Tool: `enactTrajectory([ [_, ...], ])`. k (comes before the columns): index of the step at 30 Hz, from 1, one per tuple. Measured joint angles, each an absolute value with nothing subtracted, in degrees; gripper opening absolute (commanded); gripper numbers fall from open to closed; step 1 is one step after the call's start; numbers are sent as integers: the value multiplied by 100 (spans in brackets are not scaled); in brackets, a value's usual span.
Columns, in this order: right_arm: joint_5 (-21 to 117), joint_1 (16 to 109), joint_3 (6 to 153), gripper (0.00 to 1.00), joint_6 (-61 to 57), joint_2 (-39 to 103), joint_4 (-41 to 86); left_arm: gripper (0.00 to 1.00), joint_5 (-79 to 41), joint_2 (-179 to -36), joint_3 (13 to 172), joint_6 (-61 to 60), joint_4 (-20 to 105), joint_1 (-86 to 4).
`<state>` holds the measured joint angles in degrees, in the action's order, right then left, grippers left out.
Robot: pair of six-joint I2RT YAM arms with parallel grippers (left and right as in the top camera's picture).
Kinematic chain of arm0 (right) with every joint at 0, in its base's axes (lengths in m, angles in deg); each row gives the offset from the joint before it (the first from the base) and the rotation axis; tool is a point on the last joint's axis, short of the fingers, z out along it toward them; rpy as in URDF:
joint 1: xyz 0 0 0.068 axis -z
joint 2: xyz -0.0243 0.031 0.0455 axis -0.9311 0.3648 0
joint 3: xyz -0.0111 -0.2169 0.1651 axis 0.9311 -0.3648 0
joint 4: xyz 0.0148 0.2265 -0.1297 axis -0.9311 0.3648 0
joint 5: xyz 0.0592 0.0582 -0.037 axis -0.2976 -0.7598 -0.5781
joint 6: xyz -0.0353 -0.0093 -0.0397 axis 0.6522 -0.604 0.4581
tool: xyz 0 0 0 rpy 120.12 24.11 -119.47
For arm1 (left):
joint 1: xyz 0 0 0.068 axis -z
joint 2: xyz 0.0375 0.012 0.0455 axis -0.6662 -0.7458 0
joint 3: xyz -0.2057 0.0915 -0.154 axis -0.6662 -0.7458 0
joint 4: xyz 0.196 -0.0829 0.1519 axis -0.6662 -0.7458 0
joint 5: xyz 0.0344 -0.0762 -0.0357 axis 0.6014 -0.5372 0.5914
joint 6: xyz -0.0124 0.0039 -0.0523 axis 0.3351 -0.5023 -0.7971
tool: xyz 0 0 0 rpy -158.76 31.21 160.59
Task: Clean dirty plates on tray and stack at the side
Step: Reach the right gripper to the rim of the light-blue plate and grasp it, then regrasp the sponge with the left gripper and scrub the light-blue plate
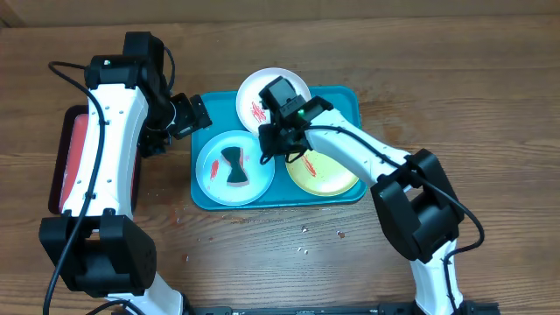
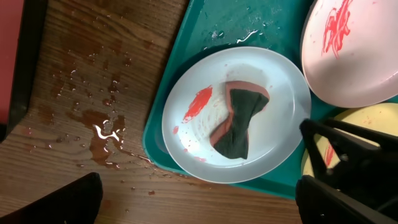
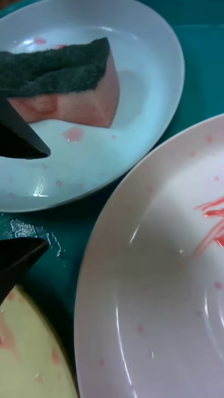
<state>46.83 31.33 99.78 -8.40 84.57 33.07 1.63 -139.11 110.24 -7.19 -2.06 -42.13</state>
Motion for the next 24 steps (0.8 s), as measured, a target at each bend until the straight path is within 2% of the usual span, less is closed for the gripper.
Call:
enactTrajectory([
  [4, 4795, 3002, 9976, 42, -840, 8606, 3314, 100, 163, -13911, 11024, -669, -209, -4213],
  [7, 4845, 2982, 9974, 36, -837, 8658, 3318, 100, 163, -13911, 11024, -579, -209, -4200],
  [10, 4869, 2991, 9974, 36, -820, 8669, 3318, 99, 163, -13911, 11004, -520, -174, -4126],
  [15, 4880, 2991, 9976, 29, -809, 8779, 3314, 73, 161, -13911, 10670, -409, 156, -3896],
  [17, 4880, 2991, 9976, 24, -816, 8779, 3314, 58, 115, -13911, 10401, -405, 338, -3794],
  [18, 4878, 2991, 9976, 18, -811, 8779, 3318, 50, 58, -13911, 10237, -411, 458, -3744],
  [20, 4882, 2991, 9976, 15, -805, 8779, 3349, 47, -62, -13911, 9962, -350, 674, -3656],
  [24, 4878, 2995, 9976, 17, -813, 8783, 3377, 49, -342, -13911, 9308, -348, 1391, -3490],
])
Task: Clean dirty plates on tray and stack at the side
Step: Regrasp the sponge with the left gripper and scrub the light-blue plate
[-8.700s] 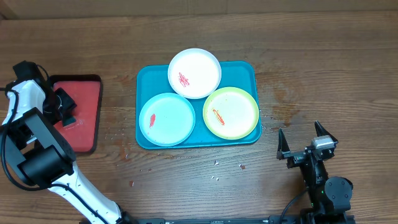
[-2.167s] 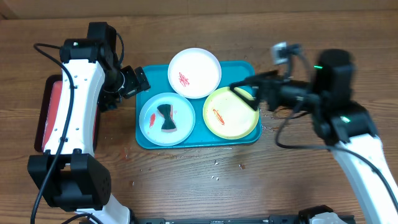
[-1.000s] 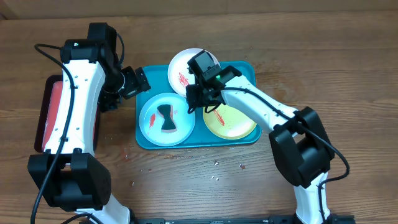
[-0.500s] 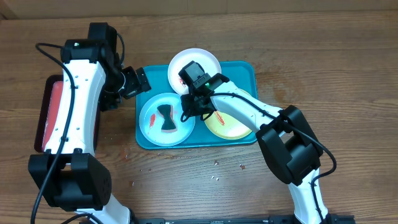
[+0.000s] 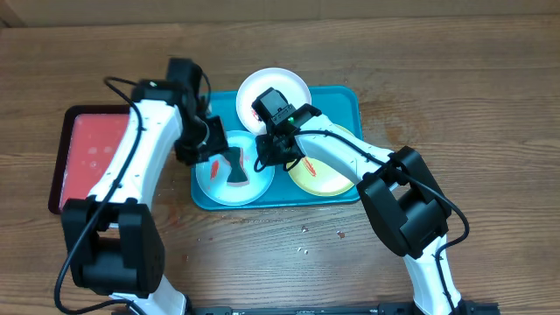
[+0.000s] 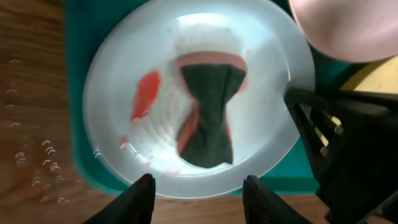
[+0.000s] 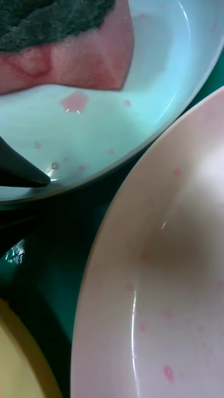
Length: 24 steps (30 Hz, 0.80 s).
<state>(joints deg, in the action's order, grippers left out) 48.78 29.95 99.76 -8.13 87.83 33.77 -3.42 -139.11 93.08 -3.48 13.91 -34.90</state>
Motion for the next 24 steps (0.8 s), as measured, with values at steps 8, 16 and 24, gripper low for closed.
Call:
enactTrajectory([
  [8, 4878, 2995, 9976, 18, -813, 8783, 3369, 52, -702, -13914, 8178, -503, 3033, -3315],
  [16, 4876, 2995, 9976, 18, -816, 8783, 3371, 52, -685, -13914, 7734, -724, 3811, -3313],
  [24, 4876, 2995, 9976, 18, -818, 8783, 3369, 49, -431, -13914, 7719, -765, 3887, -3311],
])
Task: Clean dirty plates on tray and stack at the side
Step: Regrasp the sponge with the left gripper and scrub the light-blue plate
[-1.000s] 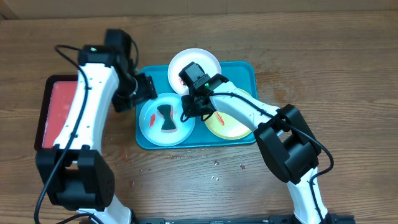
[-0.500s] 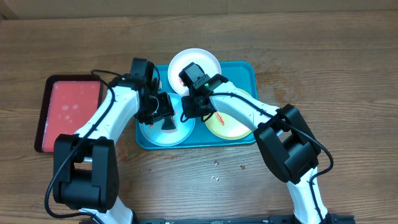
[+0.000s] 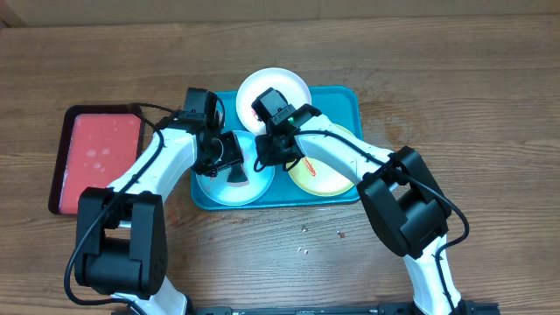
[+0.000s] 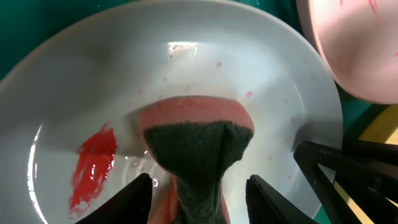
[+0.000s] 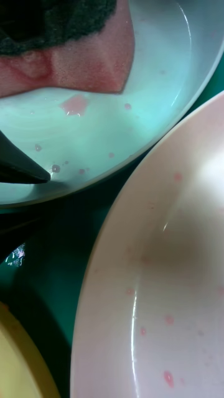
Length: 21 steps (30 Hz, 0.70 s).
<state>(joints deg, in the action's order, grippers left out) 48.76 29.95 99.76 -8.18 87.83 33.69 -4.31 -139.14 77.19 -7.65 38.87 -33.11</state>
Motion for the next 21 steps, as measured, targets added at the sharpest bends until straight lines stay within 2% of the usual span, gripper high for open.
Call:
enactTrajectory([
  [10, 4878, 2995, 9976, 18, -818, 8783, 3369, 50, -414, -13914, 7562, -767, 3977, -3313],
  [11, 4876, 2995, 9976, 18, -816, 8783, 3369, 46, -412, -13914, 7525, -767, 3997, -3311],
  [12, 4876, 2995, 9976, 18, -818, 8783, 3369, 29, -412, -13914, 7487, -767, 4008, -3311],
  [18, 4876, 2995, 9976, 18, -816, 8783, 3369, 26, -412, -13914, 7424, -787, 4088, -3306],
  [20, 4876, 2995, 9976, 18, -818, 8783, 3366, 16, -401, -13914, 7424, -785, 4099, -3306],
  [21, 4878, 2995, 9976, 18, -816, 8783, 3371, 6, -379, -13914, 7424, -800, 4102, -3304],
])
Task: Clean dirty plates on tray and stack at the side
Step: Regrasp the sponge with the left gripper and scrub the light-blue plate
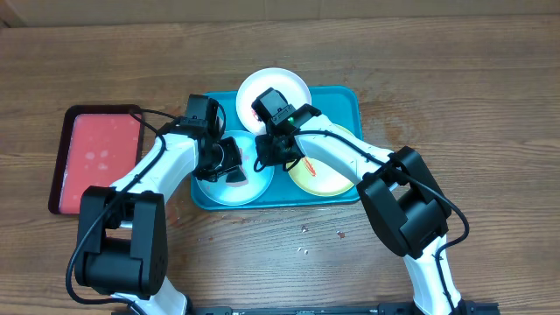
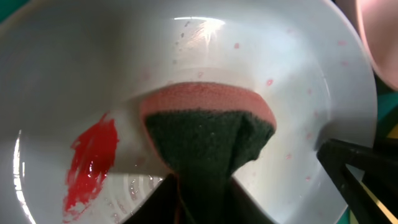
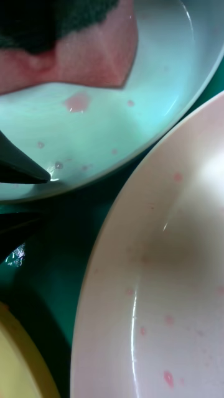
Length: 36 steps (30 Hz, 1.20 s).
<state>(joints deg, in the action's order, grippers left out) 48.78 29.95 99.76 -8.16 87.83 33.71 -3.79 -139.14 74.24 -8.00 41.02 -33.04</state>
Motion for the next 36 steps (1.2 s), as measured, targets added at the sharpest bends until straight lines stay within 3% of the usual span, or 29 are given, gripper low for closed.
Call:
enactTrajectory([
  [18, 4777, 2980, 9976, 16, -816, 8785, 3360, 4, 2589, -13911, 7647, -698, 3157, -3239],
  [22, 4775, 2980, 9976, 16, -813, 8790, 3366, 4, 2233, -13911, 7914, -601, 3190, -3274],
  [29, 4779, 2984, 9976, 16, -811, 8790, 3364, 5, 323, -13911, 7955, -370, 3848, -3269],
  [36, 4782, 2984, 9976, 16, -813, 8790, 3364, 4, -206, -14160, 7955, -304, 3896, -3147],
])
